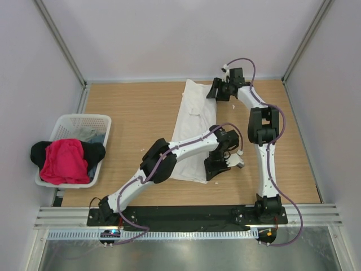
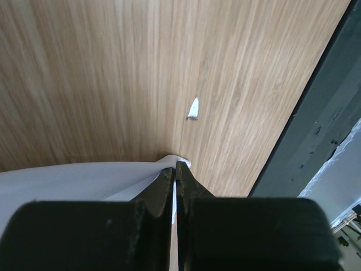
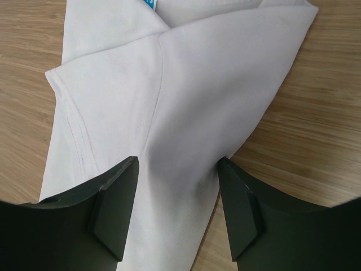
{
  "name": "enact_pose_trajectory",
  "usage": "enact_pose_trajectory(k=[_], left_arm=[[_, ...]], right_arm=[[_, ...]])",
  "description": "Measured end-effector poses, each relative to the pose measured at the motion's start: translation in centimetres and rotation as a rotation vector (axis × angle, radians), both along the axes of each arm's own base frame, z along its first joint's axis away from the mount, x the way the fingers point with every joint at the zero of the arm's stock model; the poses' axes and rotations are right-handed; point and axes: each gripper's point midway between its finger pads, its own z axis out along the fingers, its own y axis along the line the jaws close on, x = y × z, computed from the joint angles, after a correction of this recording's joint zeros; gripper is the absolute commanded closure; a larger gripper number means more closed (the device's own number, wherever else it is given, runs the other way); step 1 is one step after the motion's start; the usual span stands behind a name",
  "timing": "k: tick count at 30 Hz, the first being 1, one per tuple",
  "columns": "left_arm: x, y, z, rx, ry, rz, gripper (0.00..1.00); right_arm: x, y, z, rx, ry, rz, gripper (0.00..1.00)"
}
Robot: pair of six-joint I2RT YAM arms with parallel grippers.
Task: Fold and stack the t-shirts
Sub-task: Fold the tshirt
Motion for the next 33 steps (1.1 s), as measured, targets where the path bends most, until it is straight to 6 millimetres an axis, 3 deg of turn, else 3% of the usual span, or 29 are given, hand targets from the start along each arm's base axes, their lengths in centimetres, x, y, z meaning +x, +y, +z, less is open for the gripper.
enact_pose_trajectory(k=[9, 19, 22, 23, 25, 26, 30, 31, 33], left_arm=[[-1.2, -3.0, 1.1, -0.074, -0.009, 0.009, 0.99], [-1.3, -4.1, 1.1, -0.099, -0.014, 0.016, 0.98], [-1.3, -4.1, 1.1, -0.098, -0.014, 0.019, 0.87], [-1.3, -4.0, 1.1, -0.097, -0.014, 0.020, 0.76], [-1.2, -4.0, 1.1, -0.098, -0.016, 0.020, 0.67], [-1.1, -4.0, 1.1, -0.097, -0.018, 0.022, 0.56], [-0.7, -4.0, 1.1, -0.101, -0.025, 0.031, 0.43], [-0.4, -4.0, 1.3, -0.104, -0.026, 0.037, 0.30], [0.1, -4.2, 1.7, -0.121, -0.029, 0.044, 0.28]], right_arm=[[0.2, 2.3, 0.2, 0.045, -0.012, 0.031, 0.35], [0.3, 3.0, 0.3, 0.067, -0.014, 0.042, 0.35], [0.2, 3.0, 0.2, 0.065, -0.015, 0.044, 0.35], [0.2, 3.0, 0.2, 0.063, -0.016, 0.045, 0.34], [0.3, 3.0, 0.2, 0.057, -0.021, 0.051, 0.34], [0.3, 2.9, 0.2, 0.052, -0.025, 0.055, 0.32], [0.0, 2.6, 0.3, 0.013, -0.036, 0.060, 0.30], [-0.2, 2.3, 0.2, -0.003, -0.034, 0.057, 0.30], [-0.7, 1.4, 0.4, -0.040, -0.027, 0.041, 0.29]])
